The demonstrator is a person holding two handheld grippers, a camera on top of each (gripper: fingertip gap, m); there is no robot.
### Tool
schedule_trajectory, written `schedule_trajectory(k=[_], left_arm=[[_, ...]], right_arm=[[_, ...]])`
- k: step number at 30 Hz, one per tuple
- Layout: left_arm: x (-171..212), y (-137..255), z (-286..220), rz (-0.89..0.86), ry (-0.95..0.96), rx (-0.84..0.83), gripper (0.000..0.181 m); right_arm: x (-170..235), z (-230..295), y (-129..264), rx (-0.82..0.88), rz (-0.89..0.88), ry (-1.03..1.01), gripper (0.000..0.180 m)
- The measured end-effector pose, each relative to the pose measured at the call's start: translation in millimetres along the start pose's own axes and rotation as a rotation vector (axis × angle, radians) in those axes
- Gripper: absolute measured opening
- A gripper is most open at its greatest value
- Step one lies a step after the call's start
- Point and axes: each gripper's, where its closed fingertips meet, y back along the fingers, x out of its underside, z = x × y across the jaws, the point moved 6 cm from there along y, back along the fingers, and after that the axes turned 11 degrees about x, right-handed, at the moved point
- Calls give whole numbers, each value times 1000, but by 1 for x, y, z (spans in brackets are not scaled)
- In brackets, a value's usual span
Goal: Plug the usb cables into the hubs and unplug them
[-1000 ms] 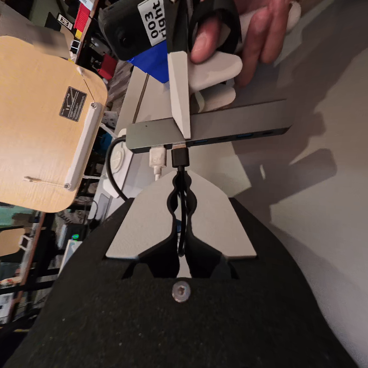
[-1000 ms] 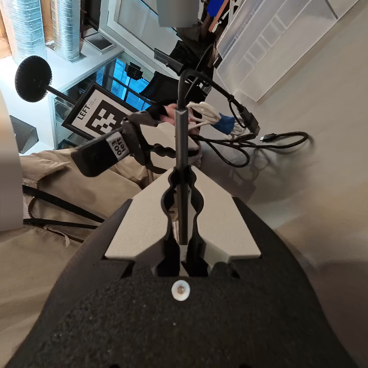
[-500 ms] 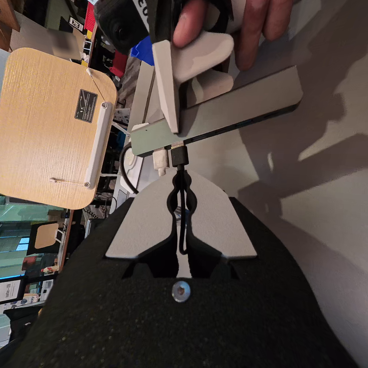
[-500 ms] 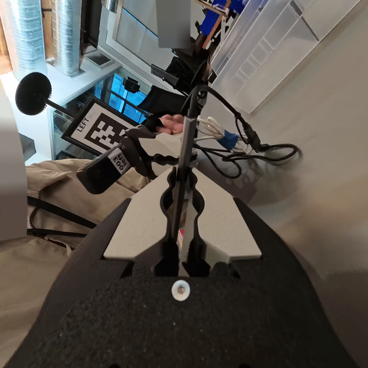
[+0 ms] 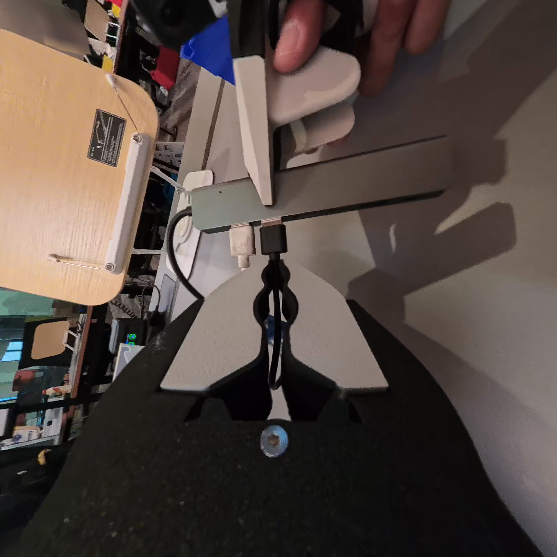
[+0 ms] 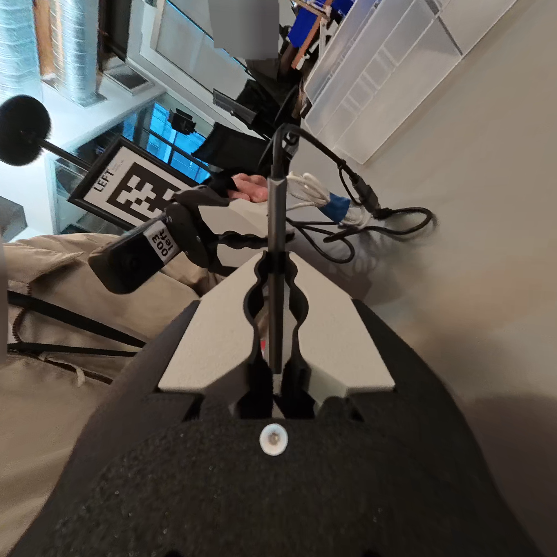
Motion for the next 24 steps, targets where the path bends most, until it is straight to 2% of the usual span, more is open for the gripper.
schedule_trajectory(k=[1, 7, 11, 14, 19, 24], left_arm=[[1, 0, 1, -1, 15, 11, 0], [5, -4, 1, -5, 23, 20, 0], [5, 0, 6, -111, 123, 64, 0], [2, 10, 14, -258, 231, 140, 1], [2, 10, 8, -256, 189, 153, 2], [-1, 19, 13, -435, 263, 200, 2]], right_arm=[[1, -1, -1, 1, -5, 0, 10], [2, -5, -3, 14, -13, -9, 10], [0, -2, -2, -12, -35, -8, 10], [-2, 3, -2, -119, -62, -68, 10], [3, 1, -4, -133, -35, -98, 9], [0, 10, 0, -237, -33, -145, 9]])
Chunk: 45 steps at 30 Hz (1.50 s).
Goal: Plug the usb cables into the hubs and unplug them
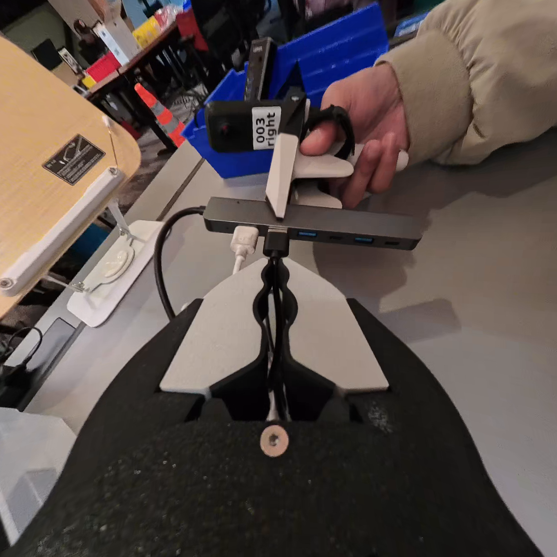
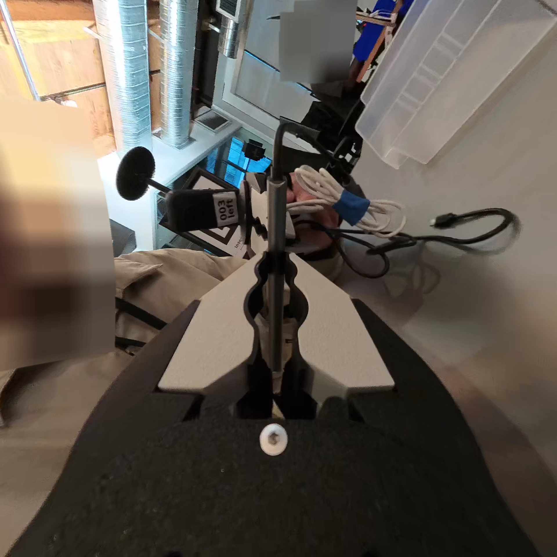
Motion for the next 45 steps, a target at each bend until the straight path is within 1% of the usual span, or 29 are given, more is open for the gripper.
schedule_trajectory(k=[3, 5, 10, 14, 19, 25, 28, 30, 31, 33, 36, 38, 42, 45], left_arm=[[-6, 3, -2, -81, -32, -30, 2], [-8, 3, -3, -100, -50, -44, 5], [-13, 9, -2, -168, -11, -41, 9], [-13, 9, -3, -175, -21, -36, 5], [-14, 8, -5, -166, -7, 0, 5], [-8, 2, -8, -91, -26, 17, 5], [-5, 1, -8, -71, -39, 19, 4], [-8, 2, -9, -99, -27, 30, 4], [-8, 1, -9, -86, -42, 15, 4], [-5, 0, -9, -18, -83, -21, 4], [-7, 1, -9, -37, -84, -13, 5], [-6, -1, -8, -37, -59, -5, 5], [-9, 2, -6, 5, -67, -8, 5], [-14, 17, 2, -32, -62, -56, 5]], right_arm=[[0, 4, 0, -86, 1, -50, 9], [1, 4, 0, -126, -6, -84, 9], [0, 4, 2, -142, -17, -96, 9], [2, 4, 2, -150, -11, -100, 9], [4, 3, 3, -125, 8, -89, 9], [6, 0, 5, -45, 27, -48, 9], [9, -5, 4, -52, 18, -70, 9], [10, -4, 4, -95, 22, -89, 9], [10, -3, 4, -98, 16, -95, 9], [8, -7, 4, -45, -8, -80, 9], [9, -6, 4, -124, -16, -122, 9], [9, -9, 4, -119, -17, -133, 9], [4, -3, 6, -52, -1, -52, 9], [-6, 1, 18, -81, -40, -55, 9]])
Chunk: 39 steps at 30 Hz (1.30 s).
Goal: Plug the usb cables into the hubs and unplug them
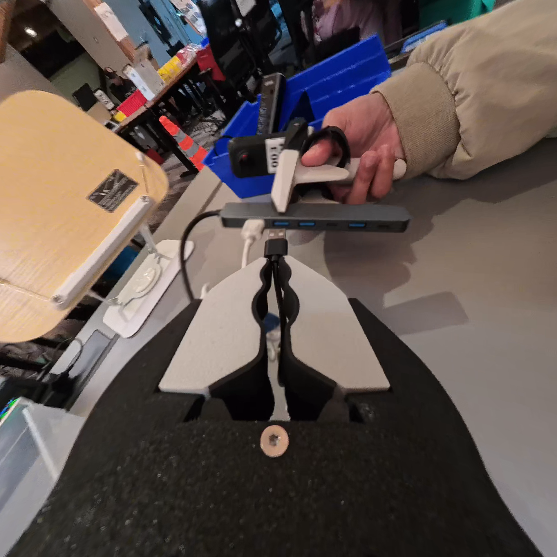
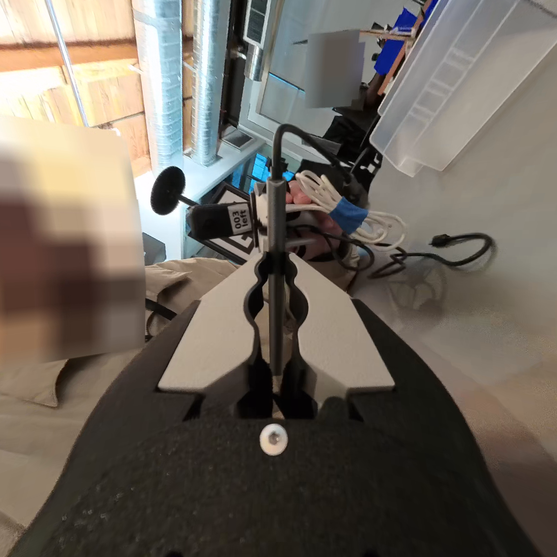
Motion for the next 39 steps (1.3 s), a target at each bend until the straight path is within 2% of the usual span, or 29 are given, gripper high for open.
schedule_trajectory(k=[3, 7, 15, 39], left_arm=[[-7, 6, 0, -68, 16, 36, 5], [-2, -7, -9, 25, -28, 54, 5], [-1, -7, -7, 23, 17, 65, 4], [8, -19, -15, 167, -25, 47, 4]], right_arm=[[0, 2, 5, -13, -3, -2, 9], [6, 4, -5, 0, 37, 8, 9], [9, -1, -8, 9, 47, -15, 9], [14, -10, -12, 66, 58, -20, 9]])
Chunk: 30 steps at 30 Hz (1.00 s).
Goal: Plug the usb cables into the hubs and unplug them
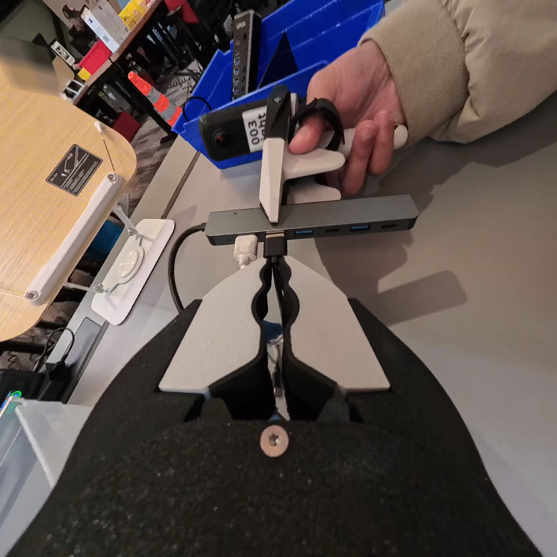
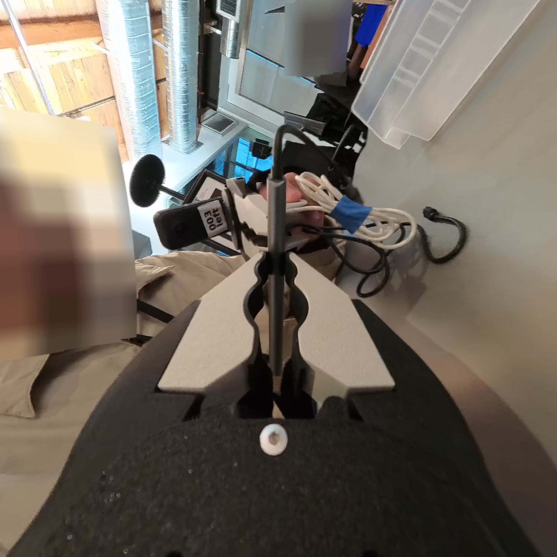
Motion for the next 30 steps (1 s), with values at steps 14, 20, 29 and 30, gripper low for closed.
schedule_trajectory(k=[14, 20, 29, 30], left_arm=[[9, -13, 2, 11, 77, -26, 4], [4, -2, 7, -104, 65, 30, 5], [-13, 17, 6, -120, 36, 16, 5], [-15, 23, 6, -126, 25, 6, 5]], right_arm=[[-5, -5, 4, 140, -35, 49, 9], [-2, 7, 4, 81, 17, 66, 10], [-3, 13, 7, -65, 7, 73, 9], [-5, 13, 11, -73, -13, 69, 9]])
